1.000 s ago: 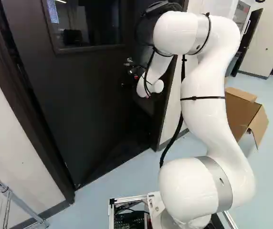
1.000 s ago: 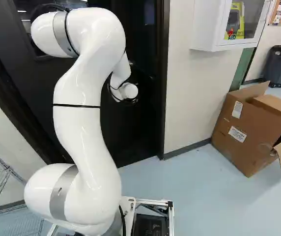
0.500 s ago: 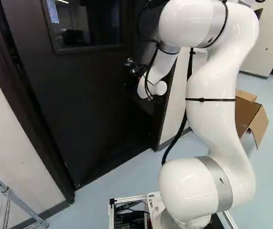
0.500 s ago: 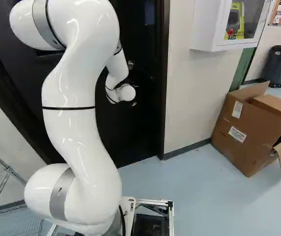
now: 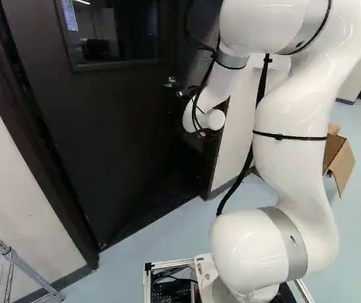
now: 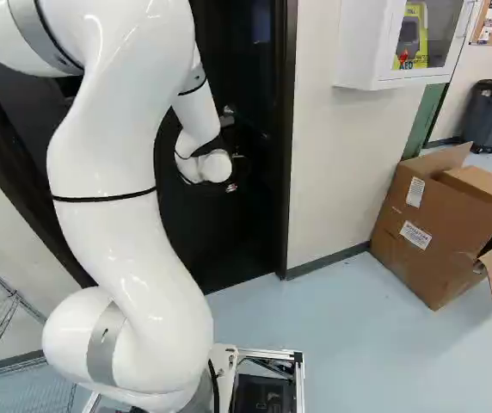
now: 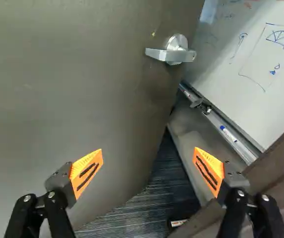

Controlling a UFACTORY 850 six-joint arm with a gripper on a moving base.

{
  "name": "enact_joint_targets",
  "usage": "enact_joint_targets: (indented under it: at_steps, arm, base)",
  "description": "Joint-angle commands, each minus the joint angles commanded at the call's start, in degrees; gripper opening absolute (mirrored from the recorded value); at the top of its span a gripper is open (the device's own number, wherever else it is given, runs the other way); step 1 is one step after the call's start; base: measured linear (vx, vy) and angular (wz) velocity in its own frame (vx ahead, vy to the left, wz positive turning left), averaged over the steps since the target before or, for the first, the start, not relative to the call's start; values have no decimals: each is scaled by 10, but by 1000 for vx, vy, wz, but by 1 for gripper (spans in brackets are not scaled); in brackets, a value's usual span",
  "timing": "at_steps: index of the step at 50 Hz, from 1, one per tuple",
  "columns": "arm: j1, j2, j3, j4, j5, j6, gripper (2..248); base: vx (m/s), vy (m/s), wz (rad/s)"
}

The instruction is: Open the door and move inside

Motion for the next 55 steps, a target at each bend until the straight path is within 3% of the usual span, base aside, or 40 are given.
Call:
enact_joint_targets:
  at_steps: [55]
  arm:
    - [18, 150, 170, 165, -23, 0, 247]
  base:
    - [0, 0, 0]
